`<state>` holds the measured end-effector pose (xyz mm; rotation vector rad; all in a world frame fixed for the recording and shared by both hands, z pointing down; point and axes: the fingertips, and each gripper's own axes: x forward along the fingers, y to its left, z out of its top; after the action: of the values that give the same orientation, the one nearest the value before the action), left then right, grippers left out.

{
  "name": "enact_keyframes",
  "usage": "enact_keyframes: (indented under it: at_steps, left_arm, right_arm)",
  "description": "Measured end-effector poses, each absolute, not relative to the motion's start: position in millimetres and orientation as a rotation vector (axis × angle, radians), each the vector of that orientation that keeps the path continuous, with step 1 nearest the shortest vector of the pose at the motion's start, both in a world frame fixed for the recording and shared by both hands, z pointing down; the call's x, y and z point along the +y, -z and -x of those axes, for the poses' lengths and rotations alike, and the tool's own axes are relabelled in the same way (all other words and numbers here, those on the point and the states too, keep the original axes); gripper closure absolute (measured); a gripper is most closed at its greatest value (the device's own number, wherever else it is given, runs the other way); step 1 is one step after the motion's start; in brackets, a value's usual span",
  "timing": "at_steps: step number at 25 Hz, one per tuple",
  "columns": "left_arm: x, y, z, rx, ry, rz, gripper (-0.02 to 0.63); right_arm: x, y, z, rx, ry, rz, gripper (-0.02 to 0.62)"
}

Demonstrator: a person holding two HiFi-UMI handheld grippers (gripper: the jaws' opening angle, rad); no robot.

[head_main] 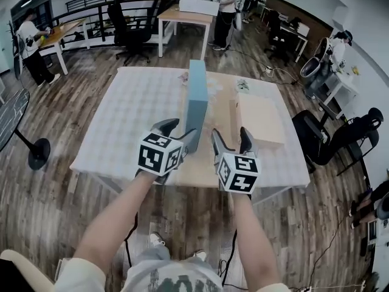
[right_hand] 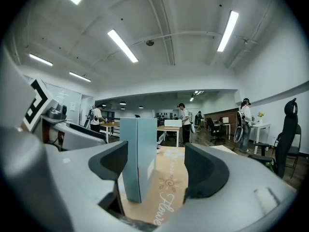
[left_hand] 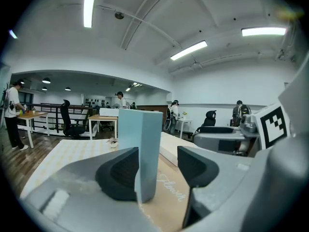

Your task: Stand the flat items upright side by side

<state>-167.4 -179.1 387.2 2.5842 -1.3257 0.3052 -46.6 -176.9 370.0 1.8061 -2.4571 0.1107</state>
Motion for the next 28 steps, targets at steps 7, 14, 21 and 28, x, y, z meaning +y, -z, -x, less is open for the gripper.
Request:
enact_keyframes:
  at_steps: [7,14,21,28]
  left_arm:
    - [-163.9,-385.3,88.4,-1.292,-0.321,-2.613,0.347]
    - [-156.4,-392.7,12.3,-1.240,-0.365,-2.659,0.347]
    - [-170.7,-383.8,-51.8,-1.201,-0.385,-2.681,0.347]
    - [-205.8,-396.1,-82.4,-1.174,-0.408,-2.676,0.347]
  right_arm:
    - [-156.4,-369.9,-39.2,-2.427,-0.150,-1.835,0.230]
    - [-137.0,-379.4,-122.1,-2.382,-0.185,-1.887,0.230]
    - [-138.7,-379.4,-187.0,-2.376,-0.224,-1.861,0.227]
    - [-166.4,-393.5,-215.6,-2.369,-0.267,-1.812,0.222]
